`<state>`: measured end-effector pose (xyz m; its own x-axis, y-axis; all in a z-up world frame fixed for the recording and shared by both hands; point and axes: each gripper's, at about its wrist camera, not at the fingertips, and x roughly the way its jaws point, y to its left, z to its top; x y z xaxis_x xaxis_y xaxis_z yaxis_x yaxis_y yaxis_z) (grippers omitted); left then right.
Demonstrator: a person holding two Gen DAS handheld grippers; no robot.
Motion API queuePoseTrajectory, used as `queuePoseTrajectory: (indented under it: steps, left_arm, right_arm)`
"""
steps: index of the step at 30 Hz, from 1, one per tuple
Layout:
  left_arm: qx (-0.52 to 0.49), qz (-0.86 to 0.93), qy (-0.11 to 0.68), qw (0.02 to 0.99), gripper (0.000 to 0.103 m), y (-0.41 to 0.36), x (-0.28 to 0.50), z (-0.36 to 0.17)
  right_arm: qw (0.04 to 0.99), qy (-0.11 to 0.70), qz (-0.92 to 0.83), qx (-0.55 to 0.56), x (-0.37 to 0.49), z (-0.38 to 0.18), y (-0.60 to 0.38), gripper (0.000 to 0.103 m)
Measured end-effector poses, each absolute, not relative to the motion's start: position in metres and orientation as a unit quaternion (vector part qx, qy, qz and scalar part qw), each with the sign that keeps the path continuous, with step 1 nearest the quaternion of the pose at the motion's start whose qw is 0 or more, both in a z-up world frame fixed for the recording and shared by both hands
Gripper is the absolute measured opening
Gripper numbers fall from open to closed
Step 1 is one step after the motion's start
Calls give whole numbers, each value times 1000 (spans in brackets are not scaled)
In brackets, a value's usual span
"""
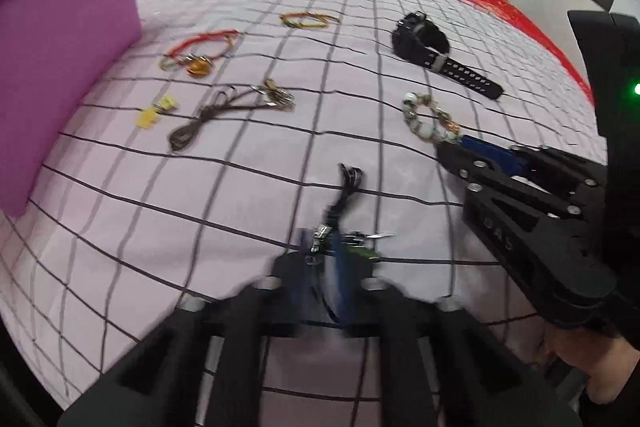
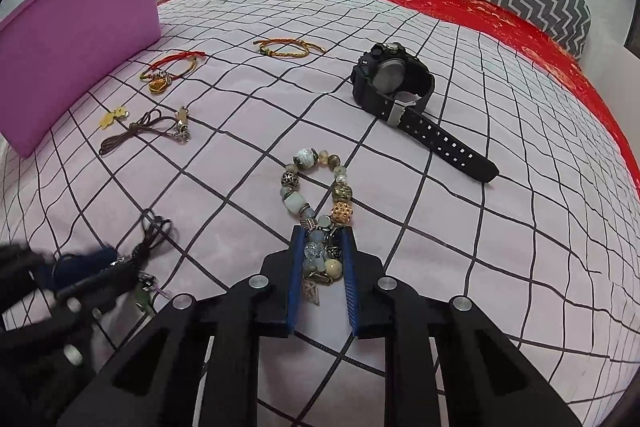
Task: Organize jewelry
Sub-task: 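Grasp the black cord keychain with left tool while right grasps the charm bracelet, then carry keychain and charm bracelet into the purple tub and release both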
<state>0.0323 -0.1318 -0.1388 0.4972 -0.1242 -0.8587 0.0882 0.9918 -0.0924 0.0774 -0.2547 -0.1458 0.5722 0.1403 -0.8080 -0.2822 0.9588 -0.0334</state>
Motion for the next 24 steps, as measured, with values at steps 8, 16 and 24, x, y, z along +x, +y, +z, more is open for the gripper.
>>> queuePoseTrajectory:
  steps: [8,16,24]
  left_arm:
    - [-11,-85,502,861,7,-121,30,-131]
    - [18,-113,507,854,7,-102,23,-116]
    - [20,-127,490,862,7,-71,16,-81]
  right_arm:
    - [887,447,119,-10,62,-138,-265,14]
    - [876,463,95,97,24,-123,-268,14]
    - [879,450,62,144,-10,-90,-255,14]
